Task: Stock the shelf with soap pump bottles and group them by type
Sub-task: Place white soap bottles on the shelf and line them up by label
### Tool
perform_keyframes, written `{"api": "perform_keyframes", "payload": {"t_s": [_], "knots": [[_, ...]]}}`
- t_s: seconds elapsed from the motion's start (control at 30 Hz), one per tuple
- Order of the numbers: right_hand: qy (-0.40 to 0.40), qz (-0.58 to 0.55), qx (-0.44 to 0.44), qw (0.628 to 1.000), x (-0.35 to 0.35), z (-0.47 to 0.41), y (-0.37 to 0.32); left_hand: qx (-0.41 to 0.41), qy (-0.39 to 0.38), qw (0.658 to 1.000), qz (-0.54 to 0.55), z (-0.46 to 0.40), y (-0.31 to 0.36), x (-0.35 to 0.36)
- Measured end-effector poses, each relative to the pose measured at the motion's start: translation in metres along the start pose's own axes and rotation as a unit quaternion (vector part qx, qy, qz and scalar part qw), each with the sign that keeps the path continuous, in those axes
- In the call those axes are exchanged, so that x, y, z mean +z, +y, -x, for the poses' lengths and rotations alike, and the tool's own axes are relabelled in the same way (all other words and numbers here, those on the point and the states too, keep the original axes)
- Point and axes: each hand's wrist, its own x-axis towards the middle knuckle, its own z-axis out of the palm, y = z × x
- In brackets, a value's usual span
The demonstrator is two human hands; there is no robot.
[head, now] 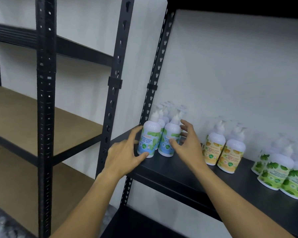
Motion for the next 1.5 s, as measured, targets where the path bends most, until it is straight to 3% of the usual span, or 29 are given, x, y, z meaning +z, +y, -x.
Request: {"api": "perform_keyframes", "payload": {"t_s": [0.9,1.5], "knots": [[0.083,0.070,-0.008,0.994,0.024,0.004,0.000,0.010,-0.008,1.000,0.008,0.000,-0.004,0.001],[0.046,0.041,-0.019,0.998,0.015,0.003,0.007,-0.008,-0.037,0.999,0.008,0.000,0.004,-0.004]]}}
